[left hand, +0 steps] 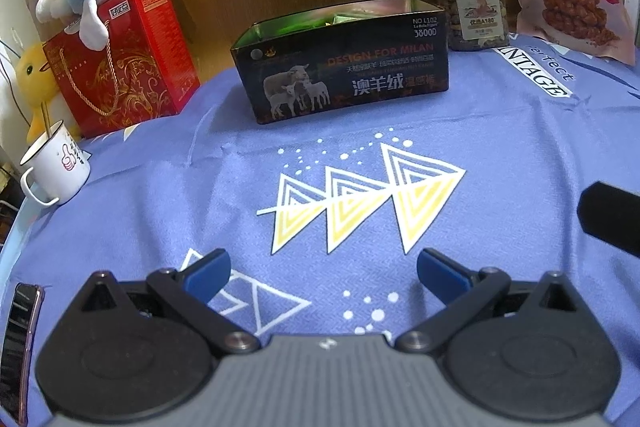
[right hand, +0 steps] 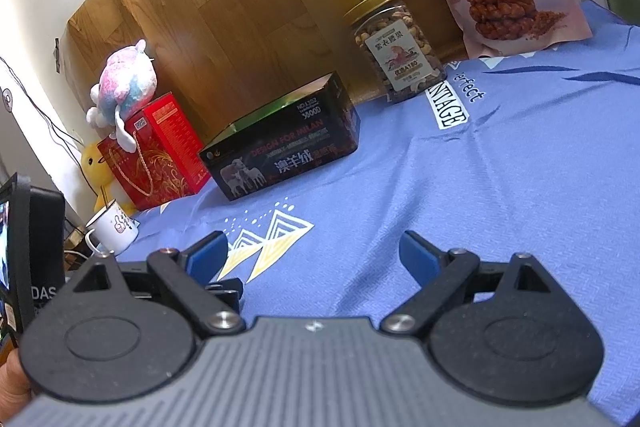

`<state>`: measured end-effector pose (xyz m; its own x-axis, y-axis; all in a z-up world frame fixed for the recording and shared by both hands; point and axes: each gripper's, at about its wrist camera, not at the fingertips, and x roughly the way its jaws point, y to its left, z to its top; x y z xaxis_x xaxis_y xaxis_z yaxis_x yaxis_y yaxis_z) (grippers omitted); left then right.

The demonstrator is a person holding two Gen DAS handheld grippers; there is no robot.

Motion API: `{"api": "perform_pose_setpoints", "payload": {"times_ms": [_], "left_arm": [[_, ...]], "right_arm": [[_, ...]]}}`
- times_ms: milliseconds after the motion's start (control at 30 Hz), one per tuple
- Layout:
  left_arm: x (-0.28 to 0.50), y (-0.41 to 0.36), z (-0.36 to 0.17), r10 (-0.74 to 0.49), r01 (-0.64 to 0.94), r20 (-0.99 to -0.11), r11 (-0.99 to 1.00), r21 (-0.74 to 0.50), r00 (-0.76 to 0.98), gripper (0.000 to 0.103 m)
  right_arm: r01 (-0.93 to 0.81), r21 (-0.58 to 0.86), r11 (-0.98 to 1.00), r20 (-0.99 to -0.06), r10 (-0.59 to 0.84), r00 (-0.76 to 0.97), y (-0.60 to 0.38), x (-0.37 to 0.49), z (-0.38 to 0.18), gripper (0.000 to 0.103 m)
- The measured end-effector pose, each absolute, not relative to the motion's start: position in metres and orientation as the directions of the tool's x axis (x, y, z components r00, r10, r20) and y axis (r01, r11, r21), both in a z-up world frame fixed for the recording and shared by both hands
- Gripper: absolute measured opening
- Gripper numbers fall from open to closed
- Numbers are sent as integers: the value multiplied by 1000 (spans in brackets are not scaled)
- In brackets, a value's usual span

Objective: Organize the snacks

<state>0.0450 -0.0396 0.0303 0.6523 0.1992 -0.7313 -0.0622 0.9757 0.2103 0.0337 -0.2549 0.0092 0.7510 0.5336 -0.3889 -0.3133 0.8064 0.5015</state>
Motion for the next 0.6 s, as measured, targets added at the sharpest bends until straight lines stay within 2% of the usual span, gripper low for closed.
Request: {"api": "perform_pose_setpoints", "payload": {"times_ms": [600], "left_arm": [[44,-39,31,201,-67,-727,976,209,657,103]], "right_arm": [[-315,502,805,-390,537,748,-254,36,9,94]]}}
